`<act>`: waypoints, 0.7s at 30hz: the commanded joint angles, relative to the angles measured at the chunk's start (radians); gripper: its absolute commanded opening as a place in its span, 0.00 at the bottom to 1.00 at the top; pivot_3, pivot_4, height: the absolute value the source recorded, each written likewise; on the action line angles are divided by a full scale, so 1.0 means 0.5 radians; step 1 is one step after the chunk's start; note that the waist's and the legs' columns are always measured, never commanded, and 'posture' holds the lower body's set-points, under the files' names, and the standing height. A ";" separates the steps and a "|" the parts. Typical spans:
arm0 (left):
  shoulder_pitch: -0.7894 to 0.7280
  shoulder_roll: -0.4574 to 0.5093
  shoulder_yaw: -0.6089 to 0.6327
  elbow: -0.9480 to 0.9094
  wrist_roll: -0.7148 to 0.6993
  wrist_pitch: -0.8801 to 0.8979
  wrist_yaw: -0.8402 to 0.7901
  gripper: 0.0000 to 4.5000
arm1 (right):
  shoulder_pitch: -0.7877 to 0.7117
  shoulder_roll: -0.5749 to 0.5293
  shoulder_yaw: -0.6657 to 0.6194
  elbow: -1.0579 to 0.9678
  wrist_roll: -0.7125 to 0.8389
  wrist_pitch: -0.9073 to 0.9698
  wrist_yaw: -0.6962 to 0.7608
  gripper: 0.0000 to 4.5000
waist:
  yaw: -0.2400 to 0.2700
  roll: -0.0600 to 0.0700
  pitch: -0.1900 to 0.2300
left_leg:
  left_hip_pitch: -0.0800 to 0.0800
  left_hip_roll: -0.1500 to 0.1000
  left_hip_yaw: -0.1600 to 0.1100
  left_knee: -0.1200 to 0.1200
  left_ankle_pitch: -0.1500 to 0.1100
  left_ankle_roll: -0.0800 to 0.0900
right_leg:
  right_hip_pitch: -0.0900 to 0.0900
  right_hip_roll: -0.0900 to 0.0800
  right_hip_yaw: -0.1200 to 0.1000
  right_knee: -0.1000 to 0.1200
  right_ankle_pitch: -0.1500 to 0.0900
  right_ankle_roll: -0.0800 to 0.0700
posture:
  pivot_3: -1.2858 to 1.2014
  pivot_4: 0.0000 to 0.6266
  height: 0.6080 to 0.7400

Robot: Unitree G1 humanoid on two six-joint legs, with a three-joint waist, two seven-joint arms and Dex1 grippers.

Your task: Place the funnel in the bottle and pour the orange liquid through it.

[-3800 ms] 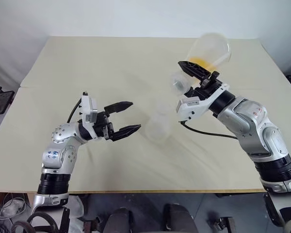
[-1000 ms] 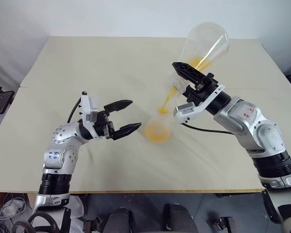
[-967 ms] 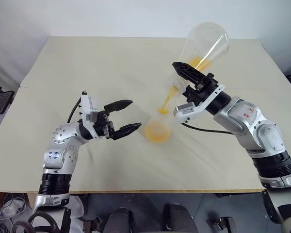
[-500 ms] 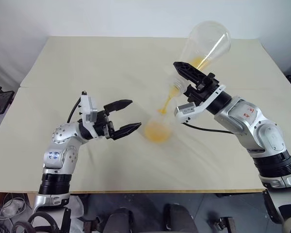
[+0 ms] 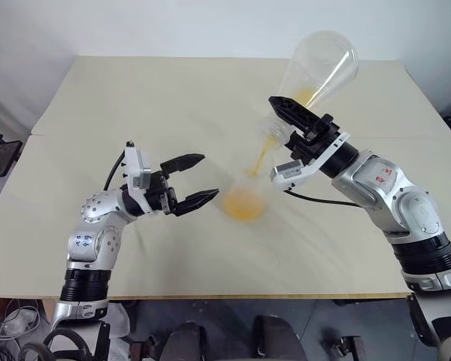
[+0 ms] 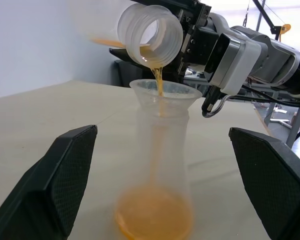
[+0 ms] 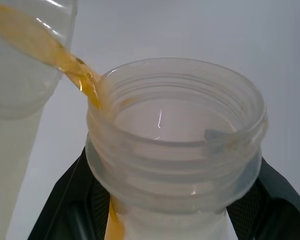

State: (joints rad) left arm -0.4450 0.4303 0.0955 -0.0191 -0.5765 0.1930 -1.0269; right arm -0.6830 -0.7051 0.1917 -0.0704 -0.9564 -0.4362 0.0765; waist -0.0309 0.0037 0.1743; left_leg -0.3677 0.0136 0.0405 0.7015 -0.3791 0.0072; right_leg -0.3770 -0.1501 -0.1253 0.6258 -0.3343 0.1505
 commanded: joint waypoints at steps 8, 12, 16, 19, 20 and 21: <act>0.017 -0.023 0.016 -0.028 0.002 -0.057 0.014 1.00 | -0.059 -0.034 -0.057 -0.042 -0.012 -0.004 -0.084 0.57 | 0.000 0.000 0.000 | 0.000 0.000 0.000 0.000 0.000 0.000 | 0.000 0.000 0.000 0.000 0.000 0.000 | 0.52 0.24 1.00; 0.018 -0.025 0.016 -0.024 0.003 -0.063 0.016 1.00 | -0.060 -0.042 -0.052 -0.037 -0.016 -0.009 -0.093 0.57 | 0.000 0.000 0.000 | 0.000 0.000 0.000 0.000 0.000 0.000 | 0.000 0.000 0.000 0.000 0.000 0.000 | 0.52 0.24 1.00; 0.022 -0.027 0.015 -0.025 0.002 -0.068 0.018 1.00 | -0.066 -0.041 -0.053 -0.026 -0.029 -0.002 -0.109 0.57 | 0.000 0.000 0.000 | 0.000 0.000 0.000 0.000 0.000 0.000 | 0.000 0.000 0.000 0.000 0.000 0.000 | 0.52 0.24 1.00; 0.024 -0.025 0.015 -0.023 0.002 -0.072 0.018 1.00 | -0.068 -0.038 -0.054 -0.026 -0.038 0.000 -0.126 0.57 | 0.000 0.000 0.000 | 0.000 0.000 0.000 0.000 0.000 0.000 | 0.000 0.000 0.000 0.000 0.000 0.000 | 0.52 0.24 1.00; 0.024 -0.024 0.015 -0.022 0.002 -0.073 0.018 1.00 | -0.070 -0.039 -0.053 -0.024 -0.042 -0.001 -0.132 0.57 | 0.000 0.000 0.000 | 0.000 0.000 0.000 0.000 0.000 0.000 | 0.000 0.000 0.000 0.000 0.000 0.000 | 0.52 0.24 1.00; 0.023 -0.024 0.016 -0.020 0.002 -0.074 0.018 1.00 | -0.073 -0.039 -0.053 -0.022 -0.045 0.001 -0.139 0.57 | 0.000 0.000 0.000 | 0.000 0.000 0.000 0.000 0.000 0.000 | 0.000 0.000 0.000 0.000 0.000 0.000 | 0.52 0.24 1.00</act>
State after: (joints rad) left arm -0.4392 0.4191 0.0955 -0.0191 -0.5765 0.1721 -1.0184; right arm -0.6937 -0.7053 0.1917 -0.0670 -0.9806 -0.4361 0.0315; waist -0.0310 0.0037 0.1743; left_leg -0.3677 0.0136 0.0405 0.7015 -0.3791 0.0073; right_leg -0.3770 -0.1501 -0.1252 0.6258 -0.3343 0.1505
